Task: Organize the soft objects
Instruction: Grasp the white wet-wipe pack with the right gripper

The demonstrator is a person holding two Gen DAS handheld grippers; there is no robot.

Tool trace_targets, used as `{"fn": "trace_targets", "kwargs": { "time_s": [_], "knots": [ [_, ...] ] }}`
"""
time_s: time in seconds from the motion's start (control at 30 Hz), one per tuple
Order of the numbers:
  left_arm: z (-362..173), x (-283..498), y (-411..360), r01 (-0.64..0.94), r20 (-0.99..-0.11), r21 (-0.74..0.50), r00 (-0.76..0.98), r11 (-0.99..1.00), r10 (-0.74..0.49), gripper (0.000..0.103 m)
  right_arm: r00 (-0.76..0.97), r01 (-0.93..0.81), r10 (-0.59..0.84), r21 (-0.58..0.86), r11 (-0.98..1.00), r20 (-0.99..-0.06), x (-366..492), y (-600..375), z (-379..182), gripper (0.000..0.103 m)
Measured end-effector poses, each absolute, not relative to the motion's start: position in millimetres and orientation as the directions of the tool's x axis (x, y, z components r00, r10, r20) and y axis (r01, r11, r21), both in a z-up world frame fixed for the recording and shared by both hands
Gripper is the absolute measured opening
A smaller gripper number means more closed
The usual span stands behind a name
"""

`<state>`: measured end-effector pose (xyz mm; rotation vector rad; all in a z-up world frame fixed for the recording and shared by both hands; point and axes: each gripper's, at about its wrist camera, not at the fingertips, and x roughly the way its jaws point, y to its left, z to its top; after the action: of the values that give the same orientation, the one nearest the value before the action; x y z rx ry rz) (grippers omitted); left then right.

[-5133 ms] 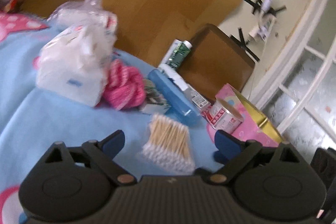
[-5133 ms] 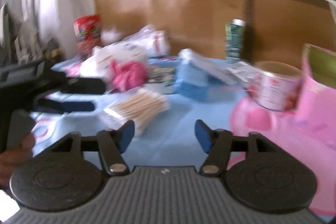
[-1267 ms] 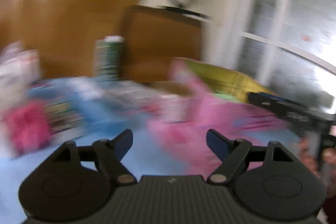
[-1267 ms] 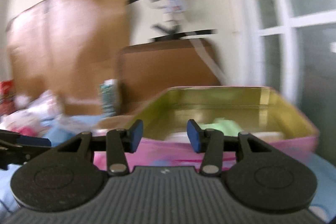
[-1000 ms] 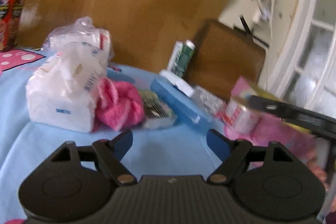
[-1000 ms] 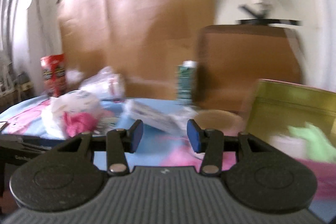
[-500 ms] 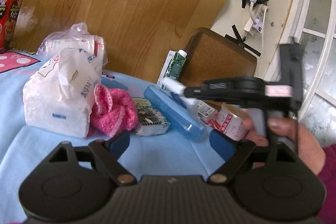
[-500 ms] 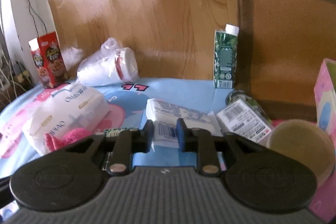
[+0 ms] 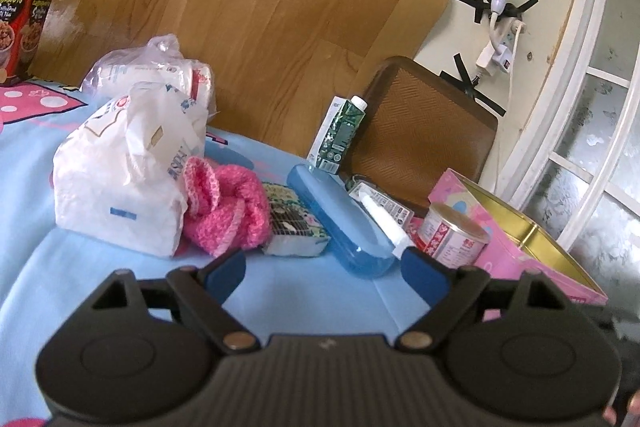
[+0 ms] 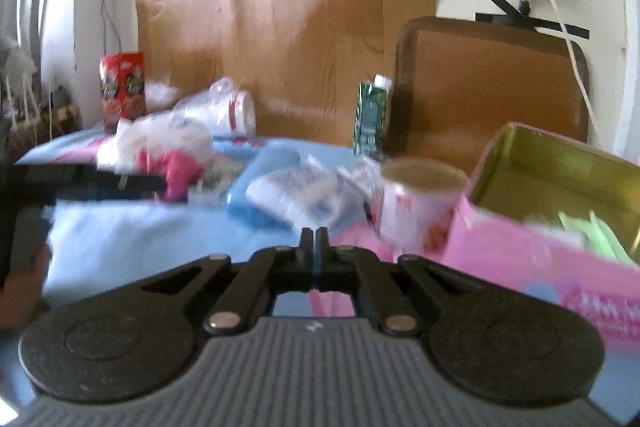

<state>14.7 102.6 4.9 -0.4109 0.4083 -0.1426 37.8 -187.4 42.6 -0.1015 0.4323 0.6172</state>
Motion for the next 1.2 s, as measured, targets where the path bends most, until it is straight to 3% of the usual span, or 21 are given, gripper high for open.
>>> {"fn": "trace_targets", "kwargs": {
  "time_s": [0.13, 0.23, 0.27, 0.3, 0.47, 0.67, 0.83, 0.87, 0.9, 0.93, 0.97, 1.0, 1.1, 1.2],
  "knots": [
    [5.2, 12.6, 102.0, 0.038, -0.354, -0.413, 0.914, 0.91, -0.198, 0.09, 0.716, -0.569, 0.534, 0.067, 0.819, -0.449, 43.0, -187.1, 38.2, 0.009],
    [5.8, 10.0, 102.5, 0.039, -0.341, -0.412, 0.92, 0.911, -0.193, 0.092, 0.683, -0.567, 0.579, 0.176, 0.805, -0.446, 58.7, -183.3, 45.2, 0.03],
    [6.1, 9.8, 102.5, 0.042, -0.338, -0.412, 0.921, 0.91, -0.195, 0.092, 0.675, -0.565, 0.593, 0.209, 0.798, -0.44, 61.9, -182.2, 46.8, 0.044],
    [6.2, 10.1, 102.9, 0.045, -0.338, -0.411, 0.92, 0.911, -0.198, 0.092, 0.669, -0.562, 0.604, 0.237, 0.793, -0.433, 68.0, -180.3, 47.8, 0.048],
    [6.4, 10.3, 103.9, 0.061, -0.327, -0.42, 0.92, 0.906, -0.213, 0.092, 0.643, -0.523, 0.623, 0.339, 0.782, -0.445, 93.6, -169.2, 41.6, 0.054],
    [6.3, 11.1, 103.3, 0.076, -0.32, -0.422, 0.92, 0.903, -0.227, 0.096, 0.678, -0.637, 0.553, -0.013, 0.77, -0.484, 95.5, -125.5, 33.7, 0.071],
    [6.1, 10.5, 103.9, 0.08, -0.315, -0.427, 0.921, 0.901, -0.231, 0.096, 0.725, -0.644, 0.474, -0.246, 0.724, -0.5, 104.6, -97.6, 17.1, 0.067],
    [5.9, 10.7, 104.5, 0.08, -0.315, -0.43, 0.92, 0.899, -0.232, 0.096, 0.716, -0.652, 0.472, -0.254, 0.714, -0.514, 108.7, -94.6, 14.5, 0.051],
    [5.8, 10.4, 105.0, 0.08, -0.314, -0.434, 0.92, 0.897, -0.234, 0.096, 0.719, -0.647, 0.459, -0.264, 0.715, -0.522, 110.7, -92.6, 12.5, 0.039],
    [5.6, 10.2, 105.1, 0.08, -0.314, -0.437, 0.92, 0.896, -0.235, 0.096, 0.742, -0.625, 0.438, -0.286, 0.727, -0.508, 109.8, -93.5, 12.6, 0.035],
    [5.4, 10.1, 105.5, 0.081, -0.313, -0.439, 0.92, 0.895, -0.236, 0.096, 0.759, -0.606, 0.43, -0.29, 0.741, -0.49, 107.0, -98.6, 15.2, 0.019],
    [5.4, 9.6, 105.4, 0.08, -0.312, -0.441, 0.92, 0.894, -0.237, 0.096, 0.757, -0.604, 0.437, -0.265, 0.752, -0.486, 105.9, -105.2, 18.7, 0.015],
    [5.8, 9.4, 105.0, 0.08, -0.312, -0.44, 0.92, 0.894, -0.236, 0.096, 0.734, -0.59, 0.476, -0.109, 0.8, -0.484, 97.0, -134.9, 31.8, 0.015],
    [5.8, 9.3, 105.7, 0.074, -0.314, -0.442, 0.921, 0.894, -0.232, 0.096, 0.605, -0.623, 0.645, 0.227, 0.749, -0.467, 80.6, -179.4, 43.7, 0.015]
  ]
}}
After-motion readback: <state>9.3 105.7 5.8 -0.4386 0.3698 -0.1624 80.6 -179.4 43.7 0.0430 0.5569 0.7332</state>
